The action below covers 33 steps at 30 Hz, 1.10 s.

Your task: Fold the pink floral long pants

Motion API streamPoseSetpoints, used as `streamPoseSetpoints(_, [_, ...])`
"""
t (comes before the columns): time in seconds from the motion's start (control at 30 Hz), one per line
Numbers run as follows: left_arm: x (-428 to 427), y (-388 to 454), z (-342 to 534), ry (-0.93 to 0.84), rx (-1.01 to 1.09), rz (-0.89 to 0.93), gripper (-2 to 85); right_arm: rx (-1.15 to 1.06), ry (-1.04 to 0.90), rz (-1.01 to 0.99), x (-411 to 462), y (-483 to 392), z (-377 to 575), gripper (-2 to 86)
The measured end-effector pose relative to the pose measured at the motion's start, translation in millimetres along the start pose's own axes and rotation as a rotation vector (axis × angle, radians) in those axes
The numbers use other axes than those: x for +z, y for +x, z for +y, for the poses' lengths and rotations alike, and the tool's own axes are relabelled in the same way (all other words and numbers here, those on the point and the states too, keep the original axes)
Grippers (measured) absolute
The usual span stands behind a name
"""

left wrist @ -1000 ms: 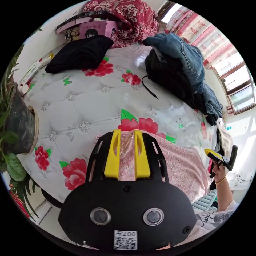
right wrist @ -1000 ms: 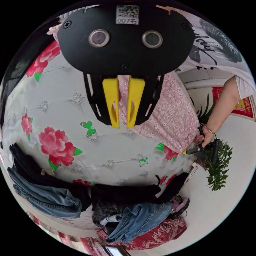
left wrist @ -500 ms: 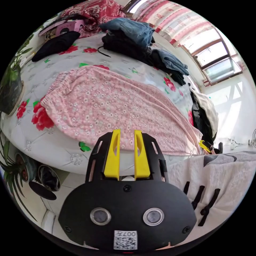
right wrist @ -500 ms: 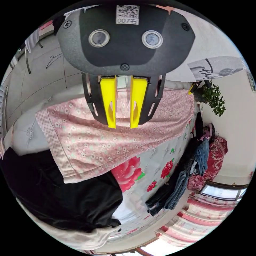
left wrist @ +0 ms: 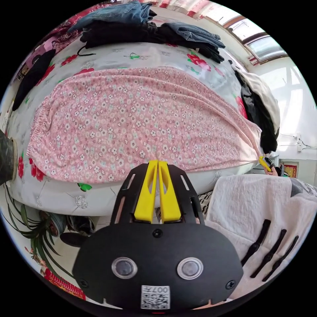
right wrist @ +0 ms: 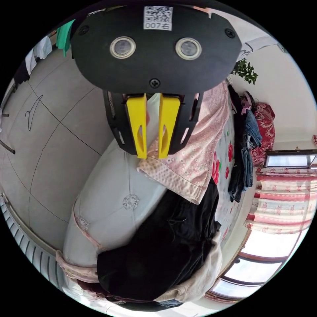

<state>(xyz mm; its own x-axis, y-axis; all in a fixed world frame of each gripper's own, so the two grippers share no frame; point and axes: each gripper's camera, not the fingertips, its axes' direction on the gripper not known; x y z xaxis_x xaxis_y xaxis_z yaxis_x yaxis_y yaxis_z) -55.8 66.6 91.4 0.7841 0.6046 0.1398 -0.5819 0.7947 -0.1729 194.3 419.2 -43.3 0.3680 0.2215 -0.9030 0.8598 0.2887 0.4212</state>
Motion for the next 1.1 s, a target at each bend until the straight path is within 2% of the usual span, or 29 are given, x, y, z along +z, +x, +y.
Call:
streamPoseSetpoints(0.13, [-29.0,-3.3,10.7,0.039,0.048,-0.042,-0.8,-0.089,0.036,-0.056,-21.1,-5.2,-3.3,0.8])
streamPoseSetpoints(0.23, [-39.6,-22.5,22.6,0.050,-0.059,-0.047,0.0,-0.234,0.076,-0.058,-39.0,-28.9,-4.6,1.7])
streamPoseSetpoints(0.3, [-47.1,-39.5,33.5,0.097,-0.139,0.024,2.0,-0.379,0.043,-0.077,-39.9,-57.5,-8.7,2.4])
streamPoseSetpoints(0.37, [-47.9,-59.4,45.1,0.135,-0.210,0.201,6.0,-0.586,-0.036,-0.106,-28.7,-108.5,-15.5,3.3])
streamPoseSetpoints(0.47, [-34.8,-69.2,54.5,0.135,-0.252,0.349,7.7,-0.846,-0.183,-0.151,5.6,-187.0,-18.3,4.1])
streamPoseSetpoints(0.67, [8.7,-72.8,58.6,0.090,-0.278,0.622,10.8,-1.166,-0.577,-0.205,112.5,-330.5,-2.2,6.0])
streamPoseSetpoints(0.83, [39.6,-65.9,51.8,0.039,-0.243,0.689,11.5,-1.348,-0.811,-0.092,189.5,-405.8,17.9,7.0])
streamPoseSetpoints(1.03, [59.1,-69.5,66.9,0.136,-0.320,0.789,10.6,-1.418,-1.016,-0.004,252.2,-451.0,20.9,6.8])
streamPoseSetpoints(1.1, [61.8,-70.2,71.9,0.167,-0.334,0.804,10.1,-1.444,-1.001,0.027,257.5,-460.7,15.6,6.1])
